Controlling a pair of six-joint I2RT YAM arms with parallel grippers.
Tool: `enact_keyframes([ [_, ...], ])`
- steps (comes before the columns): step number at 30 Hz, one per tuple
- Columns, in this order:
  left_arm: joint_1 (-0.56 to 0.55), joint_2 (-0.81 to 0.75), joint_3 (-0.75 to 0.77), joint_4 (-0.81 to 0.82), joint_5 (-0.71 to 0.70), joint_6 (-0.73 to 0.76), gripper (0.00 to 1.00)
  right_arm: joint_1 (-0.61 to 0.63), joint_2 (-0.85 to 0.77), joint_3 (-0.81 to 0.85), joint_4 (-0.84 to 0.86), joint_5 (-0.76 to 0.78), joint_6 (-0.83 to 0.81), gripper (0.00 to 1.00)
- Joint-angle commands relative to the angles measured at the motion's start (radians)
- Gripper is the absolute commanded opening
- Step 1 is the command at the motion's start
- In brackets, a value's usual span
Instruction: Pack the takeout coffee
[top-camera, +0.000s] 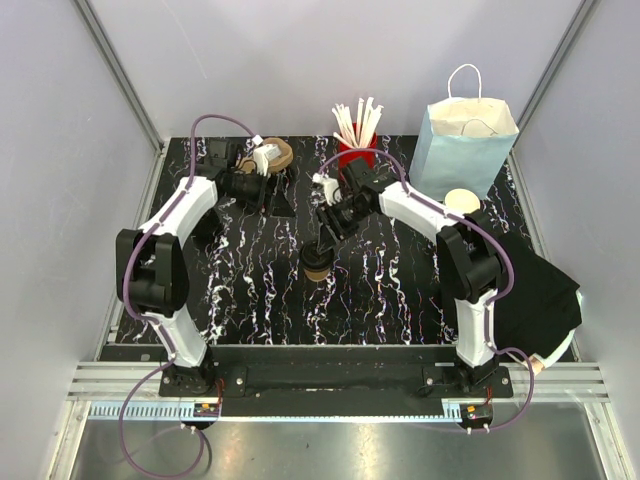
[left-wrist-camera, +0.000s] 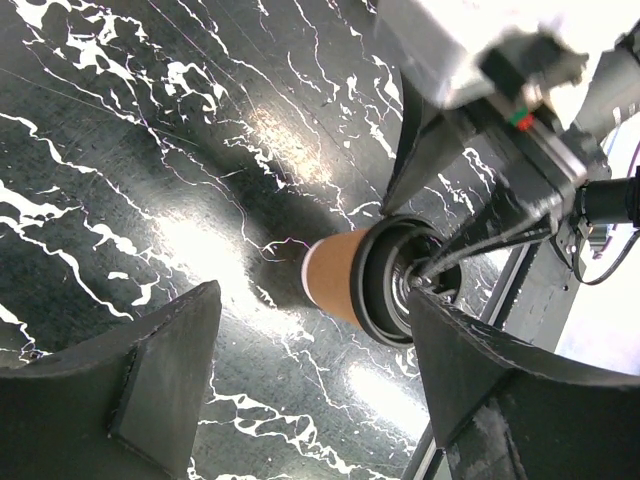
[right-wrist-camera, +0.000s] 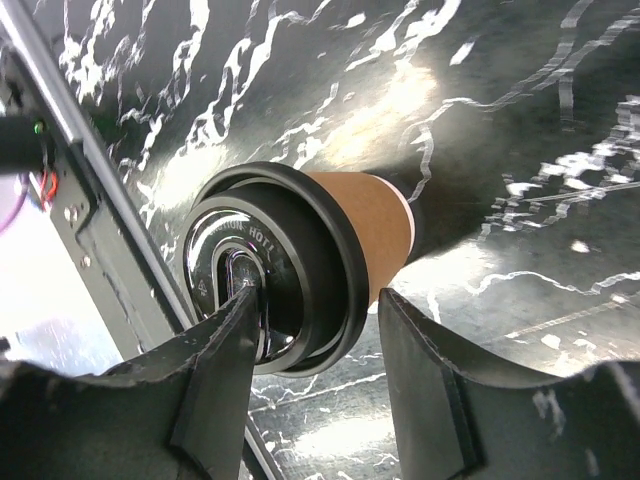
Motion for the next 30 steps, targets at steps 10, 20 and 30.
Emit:
enact_keyframes([
  [10, -0.014, -0.085, -0.070, 0.021, 0.027, 0.005, 0.80, -0.042, -0.126, -0.033, 0.121, 0.130, 0.174, 0.65],
  [20, -0.118, -0.108, -0.151, 0.023, -0.012, 0.042, 0.80, -0.074, -0.181, -0.053, 0.140, 0.136, 0.176, 0.77],
  [30, -0.185, -0.102, -0.167, -0.022, -0.019, 0.122, 0.79, -0.137, -0.187, -0.134, 0.154, 0.208, 0.099, 0.70],
])
